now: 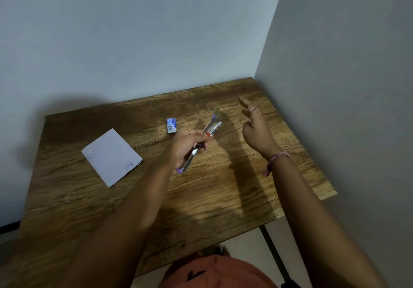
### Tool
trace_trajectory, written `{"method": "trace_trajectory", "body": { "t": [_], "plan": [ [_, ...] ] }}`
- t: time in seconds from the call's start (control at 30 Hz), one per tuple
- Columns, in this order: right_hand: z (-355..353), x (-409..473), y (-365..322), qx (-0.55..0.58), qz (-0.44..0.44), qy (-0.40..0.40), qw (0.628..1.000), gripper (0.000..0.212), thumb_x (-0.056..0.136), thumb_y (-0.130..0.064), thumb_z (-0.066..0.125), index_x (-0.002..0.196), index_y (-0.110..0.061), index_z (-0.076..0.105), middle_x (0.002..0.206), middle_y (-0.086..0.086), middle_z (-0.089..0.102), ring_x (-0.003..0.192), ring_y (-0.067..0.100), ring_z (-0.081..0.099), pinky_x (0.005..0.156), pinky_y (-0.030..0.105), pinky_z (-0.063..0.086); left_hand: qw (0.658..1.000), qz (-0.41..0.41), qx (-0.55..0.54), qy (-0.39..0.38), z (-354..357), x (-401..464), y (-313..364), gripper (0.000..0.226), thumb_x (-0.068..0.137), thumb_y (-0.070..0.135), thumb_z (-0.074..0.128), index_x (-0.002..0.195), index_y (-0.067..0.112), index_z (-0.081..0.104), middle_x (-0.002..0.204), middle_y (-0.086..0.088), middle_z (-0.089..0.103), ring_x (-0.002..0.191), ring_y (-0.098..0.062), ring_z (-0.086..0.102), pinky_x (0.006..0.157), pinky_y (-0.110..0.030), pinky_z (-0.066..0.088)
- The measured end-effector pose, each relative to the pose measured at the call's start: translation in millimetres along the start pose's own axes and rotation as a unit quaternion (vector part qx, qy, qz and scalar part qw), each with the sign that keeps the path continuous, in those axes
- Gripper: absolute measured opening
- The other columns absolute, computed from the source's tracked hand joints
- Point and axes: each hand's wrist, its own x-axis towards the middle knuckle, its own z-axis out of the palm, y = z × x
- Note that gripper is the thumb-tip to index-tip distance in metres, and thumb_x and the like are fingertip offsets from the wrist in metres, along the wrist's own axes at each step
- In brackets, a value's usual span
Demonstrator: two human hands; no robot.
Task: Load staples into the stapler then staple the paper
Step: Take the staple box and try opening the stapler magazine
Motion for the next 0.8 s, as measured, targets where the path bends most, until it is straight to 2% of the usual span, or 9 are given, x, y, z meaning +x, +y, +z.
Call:
{"method": "trace_trajectory", "body": {
  "t": [0.07,0.17,0.27,0.43,0.57,0.7,0.8],
  "plan": [
    [2,-7,15,0.008,0.034,-0.05,0.998,0.071,0.081,0.02,0.034,0.144,-0.012,0.035,0.145,0.012,0.04,0.133,0.023,0.041,0.107,0.028,0.035,0.995,-0.034,0.095,0.011,-5,3,9,0.015,0.088,-0.001,0.059,0.102,-0.005,0.06,0.076,-0.019,0.059,0.056,-0.017,0.055,0.046,-0.019,0.047],
    [7,-20,37,-0.009,0.053,-0.133,0.99,0.065,0.084,0.016,0.044,0.143,-0.011,0.037,0.145,0.011,0.043,0.133,0.023,0.042,0.111,0.032,0.035,0.973,-0.134,0.187,-0.014,-5,5,23,0.038,0.092,-0.003,0.052,0.123,0.017,0.045,0.083,-0.018,0.062,0.049,-0.012,0.061,0.049,-0.022,0.054],
    [16,-26,50,-0.061,0.004,-0.171,0.983,0.061,0.086,0.006,0.054,0.141,-0.017,0.042,0.143,0.007,0.046,0.131,0.019,0.044,0.111,0.034,0.036,0.955,-0.186,0.22,-0.066,0,6,29,0.039,0.095,-0.004,0.046,0.132,0.009,0.046,0.083,-0.015,0.059,0.045,-0.007,0.061,0.052,-0.021,0.055],
    [24,-22,49,-0.06,-0.04,-0.181,0.981,0.06,0.079,-0.006,0.072,0.133,-0.024,0.053,0.136,0.001,0.052,0.124,0.01,0.047,0.108,0.023,0.034,0.956,-0.228,0.137,-0.125,3,7,30,0.033,0.096,-0.001,0.045,0.128,0.002,0.05,0.087,-0.017,0.061,0.057,-0.012,0.067,0.055,-0.02,0.057],
    [32,-20,49,-0.046,-0.006,-0.189,0.981,0.057,0.079,-0.005,0.073,0.131,-0.019,0.056,0.128,0.001,0.061,0.116,0.012,0.057,0.101,0.02,0.041,0.964,-0.236,0.017,-0.123,-6,7,28,0.036,0.092,0.0,0.049,0.127,-0.01,0.048,0.103,-0.028,0.063,0.075,-0.019,0.07,0.068,-0.023,0.059],
    [40,-23,53,-0.049,-0.016,-0.132,0.99,0.041,0.081,-0.005,0.072,0.121,-0.012,0.065,0.117,0.006,0.068,0.107,0.014,0.063,0.093,0.011,0.041,0.966,-0.223,-0.083,-0.104,-20,2,21,0.045,0.084,0.009,0.055,0.122,-0.016,0.05,0.121,-0.033,0.058,0.096,-0.036,0.068,0.08,-0.032,0.059],
    [44,-27,55,-0.042,-0.041,-0.085,0.995,0.033,0.079,-0.003,0.072,0.112,-0.007,0.069,0.111,0.009,0.07,0.103,0.016,0.064,0.088,0.002,0.037,0.951,-0.219,-0.195,-0.099,-34,0,11,0.044,0.082,0.008,0.056,0.118,-0.017,0.046,0.122,-0.04,0.053,0.107,-0.048,0.06,0.084,-0.042,0.057]
  ]
}}
